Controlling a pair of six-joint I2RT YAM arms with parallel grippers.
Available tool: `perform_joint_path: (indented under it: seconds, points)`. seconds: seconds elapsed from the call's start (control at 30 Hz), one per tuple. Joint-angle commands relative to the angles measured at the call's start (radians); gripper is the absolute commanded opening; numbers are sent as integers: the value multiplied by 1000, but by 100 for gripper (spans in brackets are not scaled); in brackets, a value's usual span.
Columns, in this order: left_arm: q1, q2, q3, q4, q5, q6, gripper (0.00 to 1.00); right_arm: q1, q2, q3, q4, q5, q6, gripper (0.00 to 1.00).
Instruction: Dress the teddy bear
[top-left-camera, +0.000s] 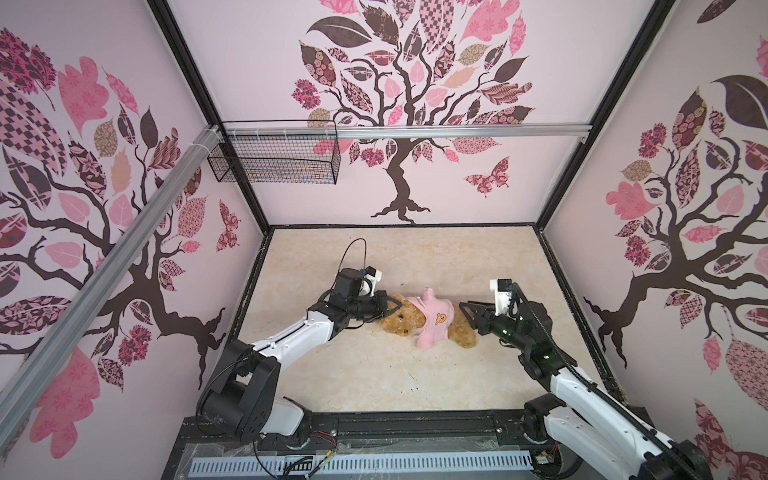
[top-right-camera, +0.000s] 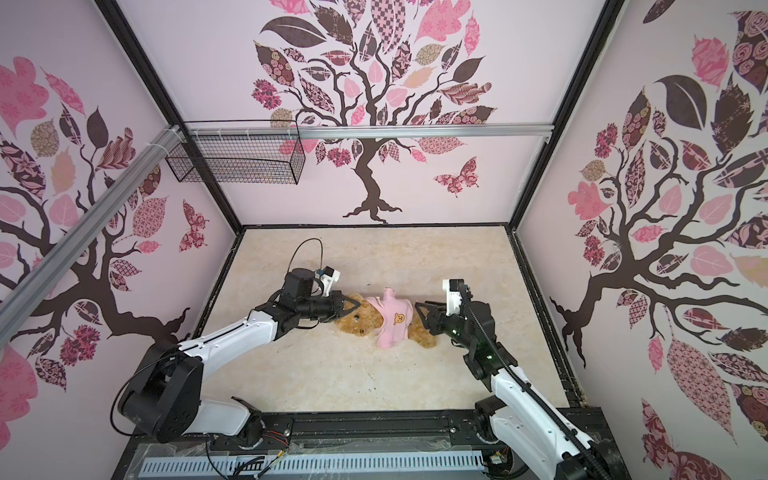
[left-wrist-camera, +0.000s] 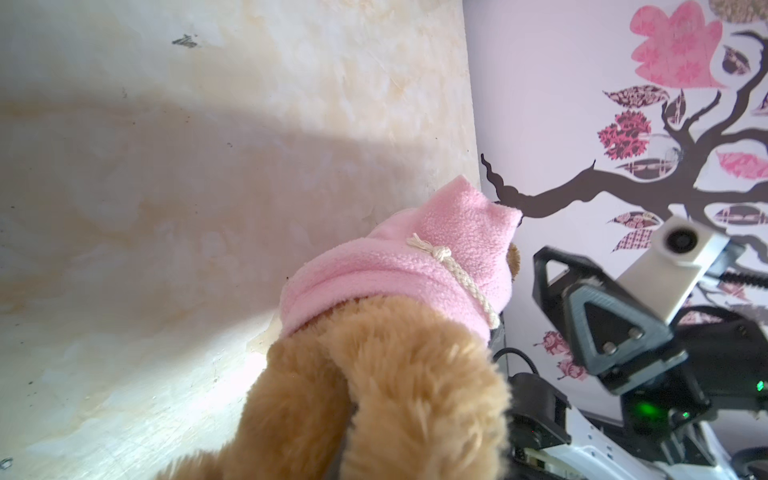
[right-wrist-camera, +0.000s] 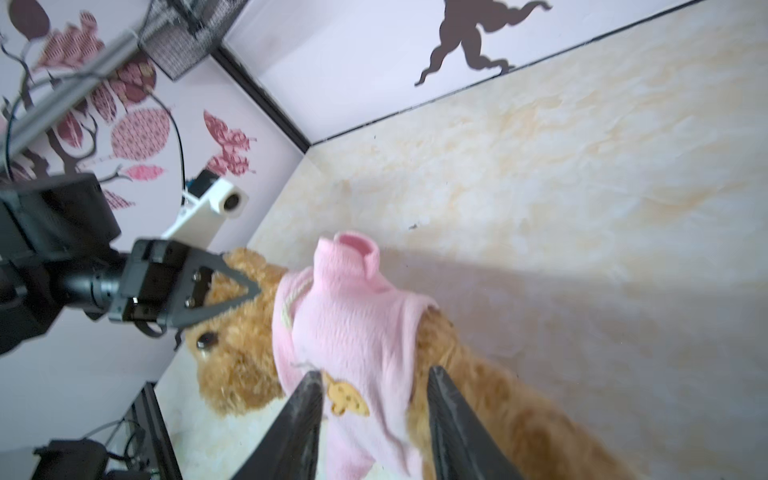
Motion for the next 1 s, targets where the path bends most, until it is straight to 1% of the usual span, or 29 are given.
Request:
perform_joint_path:
  seconds: [0.0, 0.13, 0.27, 0.37, 0.43, 0.6, 0.97]
  points:
    - [-32, -34, 18, 3, -23, 122, 0, -16, 46, 64, -64, -110, 56, 45]
    - [-65, -55, 3, 25, -43, 145, 0, -17, 127, 79, -1, -159, 112, 42]
    - [-81, -76, -6, 27, -67, 165, 0, -16, 177, 57, 28, -184, 149, 32]
    - [-81, -81, -11, 27, -72, 165, 0, -16, 179, 26, 27, -189, 153, 27]
    - [-81, -78, -9, 28, -72, 160, 0, -16, 176, 0, 41, -189, 162, 25]
    - [-87, -75, -13, 39, -68, 155, 0, -15, 198, -25, 55, -197, 164, 25]
    - [-103, -78, -27, 62, -68, 155, 0, -6, 325, -34, 167, -205, 173, 30]
